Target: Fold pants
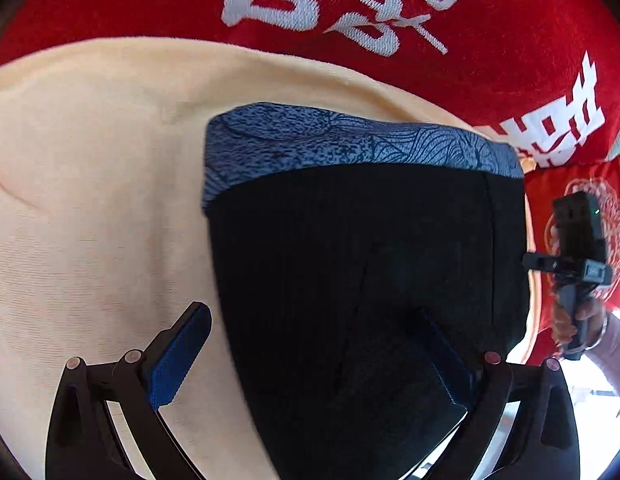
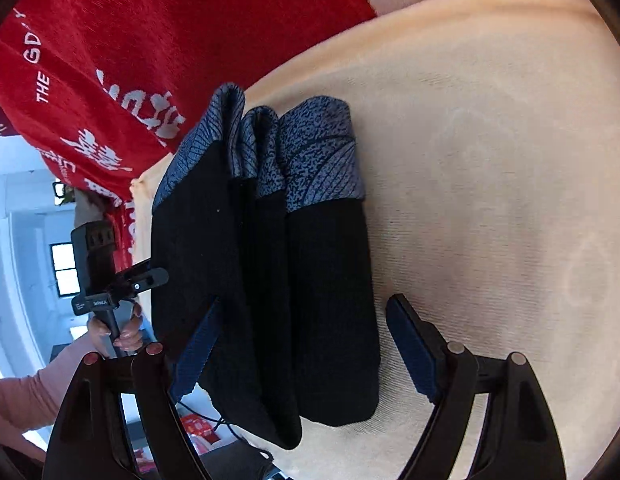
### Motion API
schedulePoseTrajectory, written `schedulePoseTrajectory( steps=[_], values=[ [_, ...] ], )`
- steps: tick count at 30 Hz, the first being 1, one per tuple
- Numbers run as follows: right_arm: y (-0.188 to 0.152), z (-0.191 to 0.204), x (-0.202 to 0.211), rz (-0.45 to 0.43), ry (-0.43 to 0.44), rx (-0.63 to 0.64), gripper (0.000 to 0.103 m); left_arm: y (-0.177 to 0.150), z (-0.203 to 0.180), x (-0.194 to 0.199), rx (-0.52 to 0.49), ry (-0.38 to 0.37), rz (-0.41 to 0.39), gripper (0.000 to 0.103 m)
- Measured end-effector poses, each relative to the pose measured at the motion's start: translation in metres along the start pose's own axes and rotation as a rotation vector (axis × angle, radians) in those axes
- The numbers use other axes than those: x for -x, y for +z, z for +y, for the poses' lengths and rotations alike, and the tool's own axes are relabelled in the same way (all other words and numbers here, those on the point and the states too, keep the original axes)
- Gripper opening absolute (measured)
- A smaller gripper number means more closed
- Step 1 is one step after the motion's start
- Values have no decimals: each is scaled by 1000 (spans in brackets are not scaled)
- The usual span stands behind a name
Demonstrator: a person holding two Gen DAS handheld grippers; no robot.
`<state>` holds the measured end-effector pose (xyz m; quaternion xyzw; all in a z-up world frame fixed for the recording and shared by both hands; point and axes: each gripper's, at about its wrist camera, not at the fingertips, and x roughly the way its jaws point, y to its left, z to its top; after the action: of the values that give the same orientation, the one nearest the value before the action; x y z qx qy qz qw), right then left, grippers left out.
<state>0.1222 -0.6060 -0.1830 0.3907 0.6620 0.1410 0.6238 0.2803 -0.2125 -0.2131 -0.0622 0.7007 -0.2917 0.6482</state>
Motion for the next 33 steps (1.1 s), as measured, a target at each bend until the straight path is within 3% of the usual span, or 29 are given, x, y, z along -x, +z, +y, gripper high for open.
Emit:
schedulePoseTrajectory(
  steps=[4,5,6,8,10,13,23,28,29,31,33],
  values=[
    [3,-2,-4,8,40,-35,88,0,-12,-9,51,-22,-20,102],
    [6,-5,-4,9,41,-79,85,1,-14,-11,67,-14,-32,102],
    [10,-2,-6,10,25,-94,73,0,-17,-10,85,-5,-52,100],
    [8,5,-4,16,13,-79,59,-1,-25,-5,93,3,-84,88],
    [4,12,3,5,24,-61,45,-5,-34,6,78,19,-107,69],
    [-5,22,20,-21,73,-49,40,-10,-39,23,96,12,-119,58],
    [-77,54,23,-41,169,-89,40,-65,-57,69,55,20,-90,58],
    [-127,42,-4,-30,131,-160,40,-105,-34,57,39,68,-21,60],
    [-133,39,-13,-22,85,-154,42,-111,-28,50,39,95,-11,65],
    [-139,32,-22,-39,21,-171,53,-119,-16,42,51,158,-32,93],
    [-141,31,-21,-70,3,-212,57,-120,-10,43,77,165,-33,93]
  ],
)
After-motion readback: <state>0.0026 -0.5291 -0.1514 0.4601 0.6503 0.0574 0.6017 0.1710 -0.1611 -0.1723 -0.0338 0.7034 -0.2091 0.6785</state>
